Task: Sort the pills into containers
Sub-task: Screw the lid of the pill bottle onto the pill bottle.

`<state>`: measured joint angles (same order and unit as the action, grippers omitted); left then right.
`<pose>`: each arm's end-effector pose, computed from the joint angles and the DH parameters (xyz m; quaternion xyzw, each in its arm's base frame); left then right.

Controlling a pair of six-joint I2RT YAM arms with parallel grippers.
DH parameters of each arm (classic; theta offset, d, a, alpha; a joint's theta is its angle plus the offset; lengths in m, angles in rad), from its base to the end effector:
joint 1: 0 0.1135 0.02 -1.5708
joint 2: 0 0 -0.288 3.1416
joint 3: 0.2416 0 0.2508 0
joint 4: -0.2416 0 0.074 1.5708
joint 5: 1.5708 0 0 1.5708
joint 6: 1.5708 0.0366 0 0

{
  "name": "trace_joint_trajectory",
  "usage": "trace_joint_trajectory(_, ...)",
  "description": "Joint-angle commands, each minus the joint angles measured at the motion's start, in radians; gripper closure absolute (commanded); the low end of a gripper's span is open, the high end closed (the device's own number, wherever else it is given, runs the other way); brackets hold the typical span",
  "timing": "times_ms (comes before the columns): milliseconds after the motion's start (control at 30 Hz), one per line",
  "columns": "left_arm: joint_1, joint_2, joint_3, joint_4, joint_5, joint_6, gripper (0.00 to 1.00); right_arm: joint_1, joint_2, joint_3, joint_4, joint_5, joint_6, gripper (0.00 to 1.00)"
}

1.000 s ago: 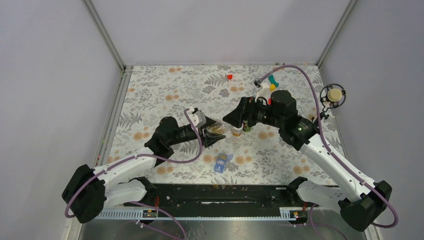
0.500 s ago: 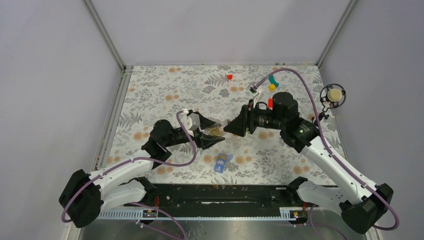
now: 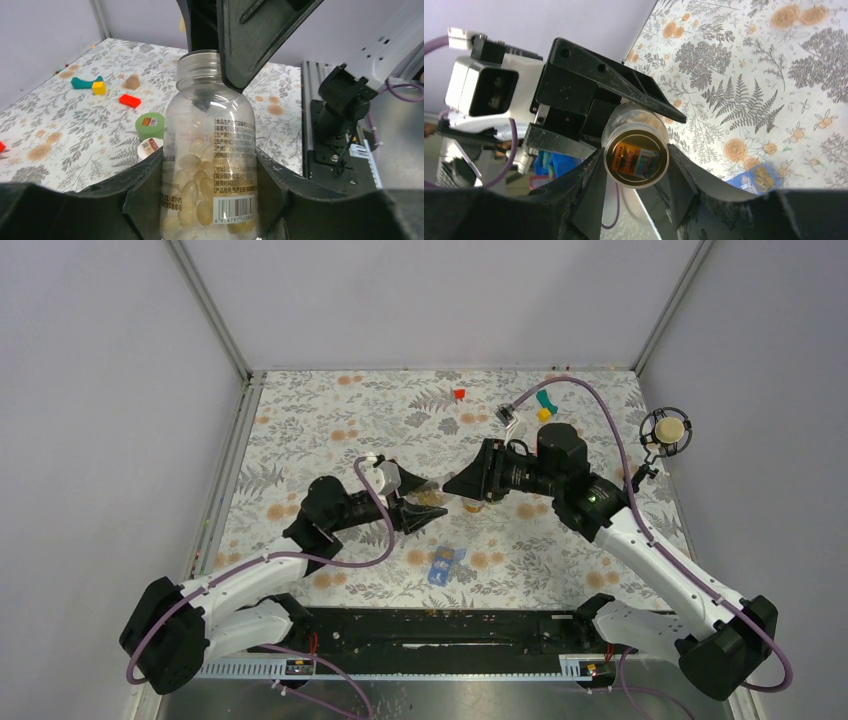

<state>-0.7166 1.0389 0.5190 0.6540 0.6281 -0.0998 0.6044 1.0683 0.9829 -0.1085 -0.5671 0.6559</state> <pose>0.1501 -0.1593 0.3067 0.4116 0.5258 -0.4709 0.5765 0.1797 0.1480 0.3847 -0.1586 0.7457 0.5340 0.3655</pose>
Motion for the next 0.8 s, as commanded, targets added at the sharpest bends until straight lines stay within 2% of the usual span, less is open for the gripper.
trace_joint_trajectory(0, -0.027, -0.013, 0.006, 0.017, 0.027, 0.167, 1.00, -0.005, 0.022, -0.025, 0.136, 0.251, 0.275, 0.88)
trace_joint_trajectory(67, -0.036, -0.025, -0.005, 0.012, -0.004, 0.189, 1.00, -0.005, 0.030, -0.022, 0.155, 0.275, 0.305, 0.96)
trace_joint_trajectory(100, -0.040, -0.030, -0.007, 0.011, -0.019, 0.199, 1.00, -0.005, 0.038, -0.016, 0.156, 0.284, 0.314, 0.97)
trace_joint_trajectory(200, -0.065, -0.039, -0.019, 0.014, -0.103, 0.242, 1.00, -0.006, 0.060, -0.005, 0.149, 0.294, 0.339, 0.92)
trace_joint_trajectory(333, -0.124, -0.040, -0.034, 0.023, -0.229, 0.315, 1.00, -0.005, 0.062, -0.038, 0.165, 0.298, 0.367, 0.74)
trace_joint_trajectory(433, -0.138, -0.031, -0.042, 0.045, -0.272, 0.334, 1.00, -0.006, 0.059, -0.072, 0.201, 0.268, 0.377, 0.62)
trace_joint_trajectory(533, -0.139, -0.023, -0.045, 0.063, -0.285, 0.312, 1.00, -0.005, 0.049, -0.111, 0.280, 0.204, 0.333, 0.30)
trace_joint_trajectory(600, -0.139, -0.018, -0.045, 0.073, -0.286, 0.291, 1.00, -0.006, 0.045, -0.127, 0.326, 0.141, 0.273, 0.16)
trace_joint_trajectory(667, -0.139, -0.012, -0.045, 0.077, -0.284, 0.276, 1.00, -0.006, 0.052, -0.114, 0.320, 0.095, 0.216, 0.11)
trace_joint_trajectory(767, -0.139, 0.000, -0.039, 0.080, -0.283, 0.256, 0.97, -0.005, 0.079, -0.081, 0.297, 0.031, 0.170, 0.13)
